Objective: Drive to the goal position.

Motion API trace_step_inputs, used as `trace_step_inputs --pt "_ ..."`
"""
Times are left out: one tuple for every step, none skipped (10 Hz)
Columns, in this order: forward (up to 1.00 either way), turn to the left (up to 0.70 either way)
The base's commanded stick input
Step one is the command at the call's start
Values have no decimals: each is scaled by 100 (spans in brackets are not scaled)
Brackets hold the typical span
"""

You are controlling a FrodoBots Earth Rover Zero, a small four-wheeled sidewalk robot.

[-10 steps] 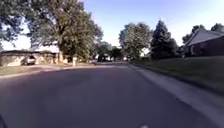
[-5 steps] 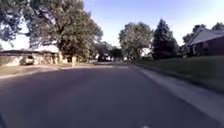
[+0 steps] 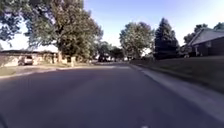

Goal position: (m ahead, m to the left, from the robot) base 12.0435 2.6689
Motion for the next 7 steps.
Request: trace_step_inputs --pt "100 2" --pt "100 2" --pt "100 2" --pt "100 2" --pt "100 2" --pt "100 2" --pt "100 2"
